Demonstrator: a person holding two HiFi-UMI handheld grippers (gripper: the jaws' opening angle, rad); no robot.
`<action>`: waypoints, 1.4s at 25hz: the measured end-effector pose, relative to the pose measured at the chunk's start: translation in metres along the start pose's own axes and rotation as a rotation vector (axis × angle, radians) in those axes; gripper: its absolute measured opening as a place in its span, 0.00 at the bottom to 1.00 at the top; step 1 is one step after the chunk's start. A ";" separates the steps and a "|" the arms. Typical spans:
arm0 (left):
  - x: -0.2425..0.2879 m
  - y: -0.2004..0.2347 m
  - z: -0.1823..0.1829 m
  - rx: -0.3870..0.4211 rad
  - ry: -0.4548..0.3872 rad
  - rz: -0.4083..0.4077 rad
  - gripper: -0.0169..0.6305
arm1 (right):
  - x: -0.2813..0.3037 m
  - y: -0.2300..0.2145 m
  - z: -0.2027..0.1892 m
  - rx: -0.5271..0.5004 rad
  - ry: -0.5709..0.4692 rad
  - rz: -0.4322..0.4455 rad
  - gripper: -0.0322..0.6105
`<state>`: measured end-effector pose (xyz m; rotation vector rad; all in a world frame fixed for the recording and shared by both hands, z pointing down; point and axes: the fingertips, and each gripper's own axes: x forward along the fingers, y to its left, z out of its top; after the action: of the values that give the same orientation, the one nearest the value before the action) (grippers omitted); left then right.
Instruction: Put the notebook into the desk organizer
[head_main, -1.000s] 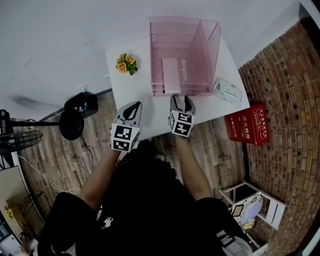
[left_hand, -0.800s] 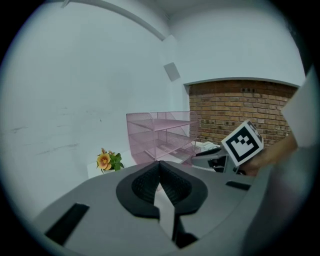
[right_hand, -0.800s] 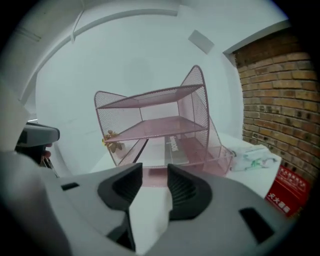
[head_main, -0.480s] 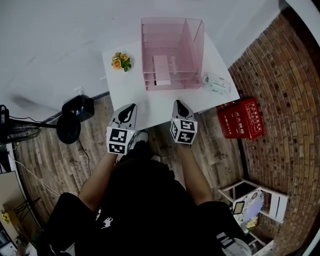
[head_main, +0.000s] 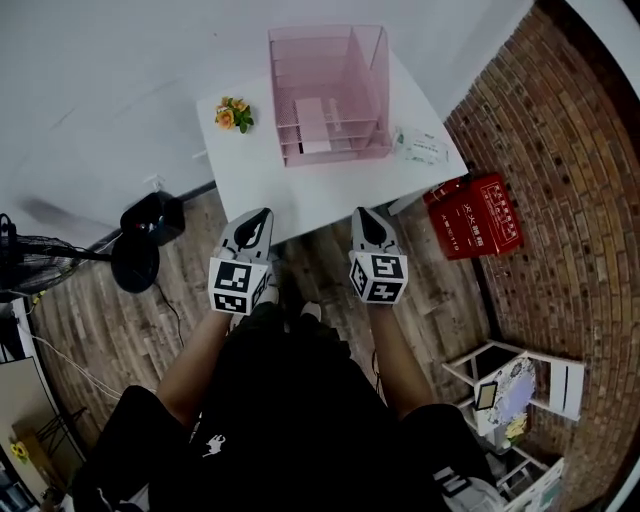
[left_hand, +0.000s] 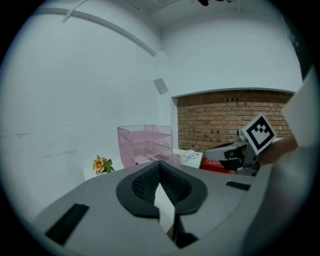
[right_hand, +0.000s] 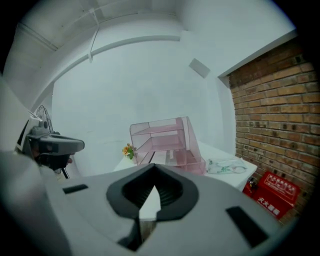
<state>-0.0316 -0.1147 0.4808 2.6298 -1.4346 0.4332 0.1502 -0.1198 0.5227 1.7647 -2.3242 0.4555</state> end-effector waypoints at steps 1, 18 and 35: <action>-0.001 -0.002 0.002 0.003 -0.007 -0.012 0.03 | -0.006 0.001 0.003 0.006 -0.008 -0.004 0.05; -0.053 0.048 0.046 0.037 -0.152 -0.149 0.03 | -0.069 0.078 0.067 0.034 -0.154 -0.120 0.05; -0.122 0.073 0.044 0.076 -0.222 -0.317 0.03 | -0.141 0.170 0.080 0.050 -0.256 -0.275 0.05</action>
<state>-0.1467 -0.0669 0.3993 2.9741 -1.0356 0.1675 0.0288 0.0208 0.3797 2.2426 -2.1884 0.2577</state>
